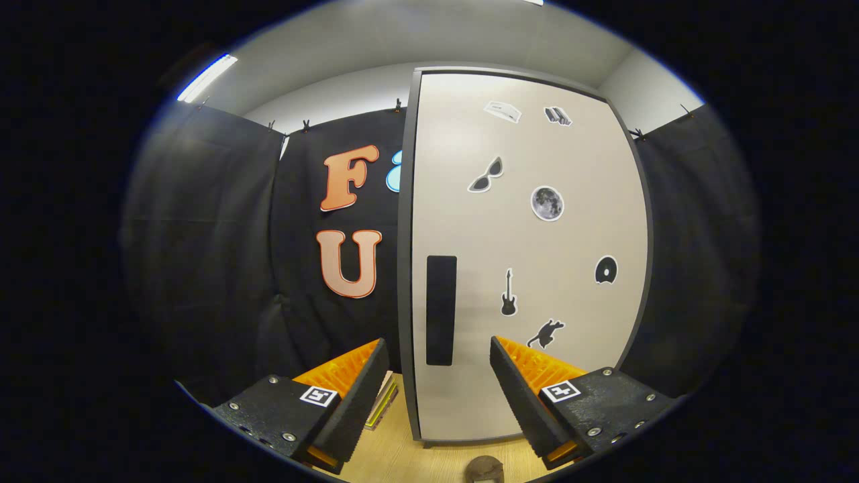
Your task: Open the shoe cabinet door, grab the shoes and put them into the shoe cabinet, then close the shoe cabinet door.
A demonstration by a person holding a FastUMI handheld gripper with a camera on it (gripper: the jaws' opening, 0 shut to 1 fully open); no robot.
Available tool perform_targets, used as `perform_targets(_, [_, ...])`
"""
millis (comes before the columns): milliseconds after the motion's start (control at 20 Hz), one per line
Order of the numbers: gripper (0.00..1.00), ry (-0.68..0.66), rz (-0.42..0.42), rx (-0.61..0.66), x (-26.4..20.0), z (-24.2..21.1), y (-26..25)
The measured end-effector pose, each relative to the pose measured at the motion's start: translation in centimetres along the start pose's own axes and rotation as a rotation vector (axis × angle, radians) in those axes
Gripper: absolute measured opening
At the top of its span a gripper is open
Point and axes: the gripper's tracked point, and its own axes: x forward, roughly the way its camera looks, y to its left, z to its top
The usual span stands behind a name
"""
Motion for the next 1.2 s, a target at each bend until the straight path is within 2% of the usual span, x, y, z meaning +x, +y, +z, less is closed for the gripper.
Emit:
perform_targets(400, [0.95,0.015,0.006,0.022,6.8,-0.4,0.8])
perform_targets(600, [0.78,0.005,-0.009,0.013,8.5,-0.4,0.4])
perform_targets(650, [0.66,0.017,-0.012,0.019,8.7,-0.6,0.4])
perform_targets(700, [0.59,0.023,-0.001,0.035,8.7,-0.8,0.6])
perform_targets(750, [0.42,0.022,-0.004,0.045,8.9,-0.7,0.7])
perform_targets(800, [0.38,0.018,-0.005,0.04,8.9,-0.8,0.7])
perform_targets(1200, [0.3,0.046,0.005,0.056,7.5,-0.6,0.7])
